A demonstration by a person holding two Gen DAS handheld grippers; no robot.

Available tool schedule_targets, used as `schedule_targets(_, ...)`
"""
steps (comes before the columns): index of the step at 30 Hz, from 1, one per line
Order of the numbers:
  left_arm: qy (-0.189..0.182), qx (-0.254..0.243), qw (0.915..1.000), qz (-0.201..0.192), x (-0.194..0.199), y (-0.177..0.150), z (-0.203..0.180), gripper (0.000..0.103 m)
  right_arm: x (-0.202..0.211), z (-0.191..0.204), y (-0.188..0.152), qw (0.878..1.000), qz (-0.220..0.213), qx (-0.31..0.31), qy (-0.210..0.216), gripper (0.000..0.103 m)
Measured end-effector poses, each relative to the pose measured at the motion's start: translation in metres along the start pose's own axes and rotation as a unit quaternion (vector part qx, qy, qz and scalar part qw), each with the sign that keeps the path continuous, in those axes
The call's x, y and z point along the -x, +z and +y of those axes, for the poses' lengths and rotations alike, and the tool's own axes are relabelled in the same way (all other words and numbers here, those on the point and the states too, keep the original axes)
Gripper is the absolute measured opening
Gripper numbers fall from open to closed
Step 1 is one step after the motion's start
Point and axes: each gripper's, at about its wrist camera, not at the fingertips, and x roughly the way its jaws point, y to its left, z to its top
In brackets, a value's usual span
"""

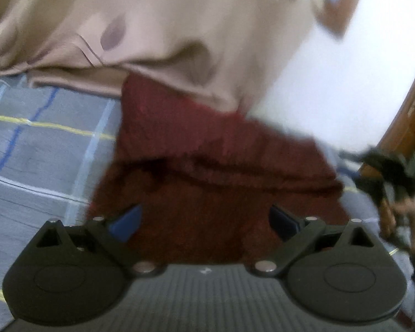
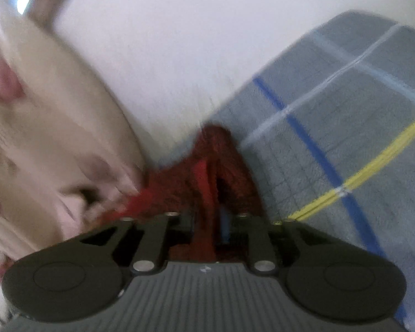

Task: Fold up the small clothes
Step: 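Release the folded side with the right gripper and withdraw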

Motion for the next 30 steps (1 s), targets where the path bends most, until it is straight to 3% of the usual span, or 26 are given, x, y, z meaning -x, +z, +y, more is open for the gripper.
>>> schedule_targets(5,0.004,-0.021,0.9997,-0.015,0.059,0.005,0.016,0.100,0.090,0.027,-0.055,0.993,0.069,0.071,0.062,0.083)
schedule_targets(8,0.010,-0.031,0.9995,0.004,0.087,-0.004,0.027,0.100,0.146,0.036,-0.101,0.986,0.087,0.136,0.034,0.084)
schedule_targets(11,0.015,-0.036,0.9989,0.026,0.108,-0.025,0.035,0.100,0.187,0.031,-0.141,0.982,0.096,0.164,-0.013,0.084)
schedule_targets(14,0.022,-0.039,0.9982,0.040,0.124,-0.047,0.042,0.100,0.212,0.019,-0.166,0.982,0.107,0.154,-0.035,0.084)
schedule_targets(17,-0.003,-0.009,0.9974,0.071,0.133,-0.067,0.050,0.100,0.226,0.003,-0.181,0.986,0.108,0.120,-0.036,0.084)
schedule_targets(22,-0.077,0.051,0.9858,0.140,0.125,-0.100,0.054,0.100,0.238,-0.010,-0.191,0.992,0.104,0.065,0.008,0.084)
schedule_targets(25,-0.123,0.058,0.9808,0.140,0.120,-0.108,0.048,0.099,0.236,-0.016,-0.191,0.993,0.106,0.030,0.040,0.085)
schedule_targets(27,-0.133,0.050,0.9799,0.140,0.114,-0.111,0.041,0.099,0.231,-0.020,-0.191,0.992,0.110,0.006,0.066,0.085)
schedule_targets(30,-0.151,0.055,0.9777,0.136,0.107,-0.113,0.033,0.098,0.225,-0.015,-0.190,0.991,0.115,0.009,0.066,0.084)
